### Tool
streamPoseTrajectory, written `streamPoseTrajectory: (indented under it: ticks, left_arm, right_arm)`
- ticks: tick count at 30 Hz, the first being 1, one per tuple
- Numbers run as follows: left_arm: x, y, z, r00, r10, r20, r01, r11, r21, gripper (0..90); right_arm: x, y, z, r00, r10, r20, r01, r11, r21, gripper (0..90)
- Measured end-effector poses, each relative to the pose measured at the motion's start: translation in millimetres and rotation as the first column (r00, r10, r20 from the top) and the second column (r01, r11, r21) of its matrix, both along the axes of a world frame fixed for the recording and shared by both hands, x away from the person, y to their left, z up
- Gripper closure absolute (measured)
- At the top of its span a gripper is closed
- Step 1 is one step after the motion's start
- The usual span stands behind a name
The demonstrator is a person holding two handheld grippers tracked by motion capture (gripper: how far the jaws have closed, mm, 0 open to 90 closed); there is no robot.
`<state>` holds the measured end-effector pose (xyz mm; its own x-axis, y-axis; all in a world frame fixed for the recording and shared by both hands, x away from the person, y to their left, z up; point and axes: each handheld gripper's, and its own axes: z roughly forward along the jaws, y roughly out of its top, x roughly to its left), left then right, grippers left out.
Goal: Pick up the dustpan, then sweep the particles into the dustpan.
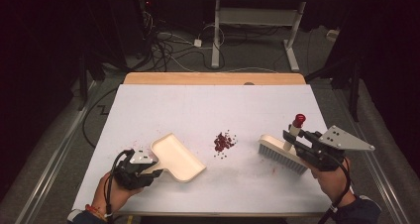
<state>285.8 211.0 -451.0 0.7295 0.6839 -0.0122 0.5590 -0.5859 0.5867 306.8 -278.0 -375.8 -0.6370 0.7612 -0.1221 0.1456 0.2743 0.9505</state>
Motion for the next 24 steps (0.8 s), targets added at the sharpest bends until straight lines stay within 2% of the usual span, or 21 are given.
streamPoseTrajectory:
  ticks: [8, 19, 20, 21, 22, 24]
  left_arm:
    - [-6.1, -3.3, -1.9, 0.9999, -0.015, 0.004, 0.015, 0.9999, 0.0, 64.0]
    - [-10.1, -8.9, -1.3, 0.9996, -0.025, 0.011, 0.024, 0.9996, 0.01, 63.9]
    - [-10.3, -9.4, -1.4, 0.9996, -0.024, 0.012, 0.024, 0.9997, 0.009, 63.9]
    - [-10.4, -10.1, -1.7, 0.9996, -0.027, 0.012, 0.027, 0.9996, 0.011, 63.9]
    - [-10.1, -11.8, -2.4, 0.9995, -0.029, 0.012, 0.029, 0.9995, 0.01, 63.9]
    - [-9.5, -14.3, -2.4, 0.9993, -0.035, 0.012, 0.035, 0.9993, 0.012, 63.9]
  right_arm:
    - [10.9, 8.6, 0.3, 0.9998, 0.019, 0.001, -0.019, 0.9998, 0.003, 69.7]
    - [37.4, 20.8, 4.8, 0.9998, 0.019, 0.007, -0.019, 0.9997, 0.018, 69.7]
    - [46.9, 25.4, 6.1, 0.9999, 0.004, -0.012, -0.004, 0.9991, 0.042, 69.7]
    - [46.9, 25.4, 6.1, 0.9999, 0.004, -0.012, -0.004, 0.9991, 0.042, 69.7]
    - [55.0, 30.2, 7.7, 0.9997, 0.006, -0.022, -0.004, 0.9979, 0.065, 69.8]
    - [61.8, 35.6, 9.0, 0.9999, 0.001, -0.01, 0.0, 0.9978, 0.067, 69.8]
